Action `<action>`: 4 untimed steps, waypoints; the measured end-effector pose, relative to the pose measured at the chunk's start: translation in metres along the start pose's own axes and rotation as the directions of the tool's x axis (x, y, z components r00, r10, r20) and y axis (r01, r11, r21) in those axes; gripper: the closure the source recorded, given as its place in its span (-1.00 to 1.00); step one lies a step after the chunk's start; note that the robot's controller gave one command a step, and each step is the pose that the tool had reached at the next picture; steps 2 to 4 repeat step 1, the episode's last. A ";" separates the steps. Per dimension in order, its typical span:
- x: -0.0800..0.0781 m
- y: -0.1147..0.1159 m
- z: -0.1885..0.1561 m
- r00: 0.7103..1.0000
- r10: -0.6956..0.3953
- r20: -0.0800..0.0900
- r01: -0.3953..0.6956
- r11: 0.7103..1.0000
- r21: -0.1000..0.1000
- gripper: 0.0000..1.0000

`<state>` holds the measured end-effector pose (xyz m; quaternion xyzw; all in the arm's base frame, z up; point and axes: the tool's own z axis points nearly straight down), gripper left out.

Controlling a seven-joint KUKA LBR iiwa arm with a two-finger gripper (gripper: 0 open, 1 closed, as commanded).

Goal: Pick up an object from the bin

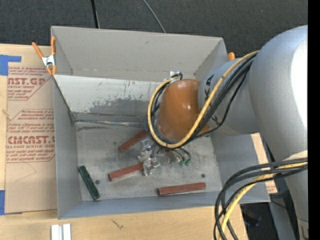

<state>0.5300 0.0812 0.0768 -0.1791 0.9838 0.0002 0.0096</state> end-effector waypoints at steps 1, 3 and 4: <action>0.006 -0.007 -0.135 1.000 -0.021 -0.016 0.021 1.000 -0.003 1.00; 0.006 -0.007 -0.135 1.000 -0.021 -0.016 0.021 1.000 -0.003 1.00; 0.006 -0.007 -0.135 1.000 -0.021 -0.016 0.021 1.000 -0.003 1.00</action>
Offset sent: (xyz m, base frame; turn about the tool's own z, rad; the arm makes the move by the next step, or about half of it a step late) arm 0.0000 0.0000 0.0000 0.0000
